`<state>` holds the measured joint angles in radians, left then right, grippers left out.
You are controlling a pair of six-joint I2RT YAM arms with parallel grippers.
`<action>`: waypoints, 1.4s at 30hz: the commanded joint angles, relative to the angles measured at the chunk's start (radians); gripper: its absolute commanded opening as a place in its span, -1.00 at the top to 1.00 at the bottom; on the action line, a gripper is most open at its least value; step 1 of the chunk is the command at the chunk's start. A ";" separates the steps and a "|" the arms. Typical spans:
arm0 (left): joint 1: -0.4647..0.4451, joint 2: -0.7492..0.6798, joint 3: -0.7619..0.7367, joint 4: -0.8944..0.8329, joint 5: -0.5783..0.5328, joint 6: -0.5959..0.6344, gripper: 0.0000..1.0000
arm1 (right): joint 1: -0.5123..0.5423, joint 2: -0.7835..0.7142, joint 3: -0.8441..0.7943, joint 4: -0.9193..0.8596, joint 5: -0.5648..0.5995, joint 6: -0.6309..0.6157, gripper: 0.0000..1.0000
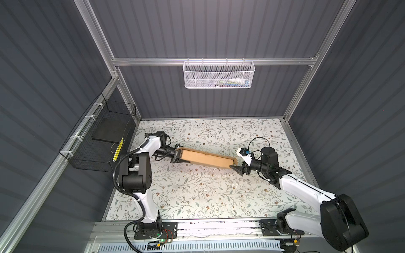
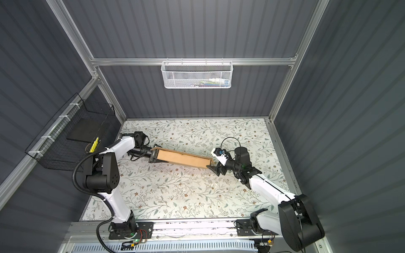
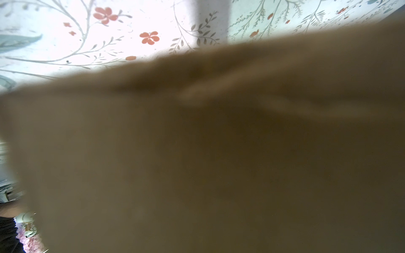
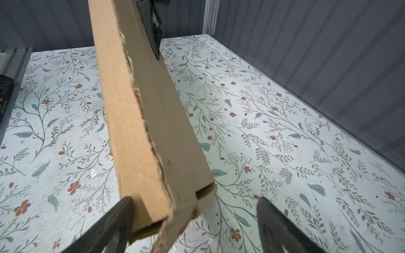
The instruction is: Fold the paper box
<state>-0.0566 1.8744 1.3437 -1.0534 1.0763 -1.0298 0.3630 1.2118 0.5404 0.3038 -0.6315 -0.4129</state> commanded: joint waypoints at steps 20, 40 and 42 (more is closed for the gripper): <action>-0.002 0.038 0.060 -0.181 -0.030 0.119 0.34 | 0.037 -0.127 -0.032 -0.038 -0.065 0.047 -0.78; -0.002 0.031 0.059 -0.221 -0.049 0.155 0.36 | 0.147 -0.037 -0.082 0.084 0.017 0.085 -0.78; -0.002 0.031 0.059 -0.223 -0.051 0.155 0.36 | 0.157 -0.022 -0.078 0.100 0.024 0.087 -0.78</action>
<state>-0.0570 1.8957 1.3808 -1.2350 1.0466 -0.8925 0.5072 1.1778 0.4644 0.3489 -0.6212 -0.3393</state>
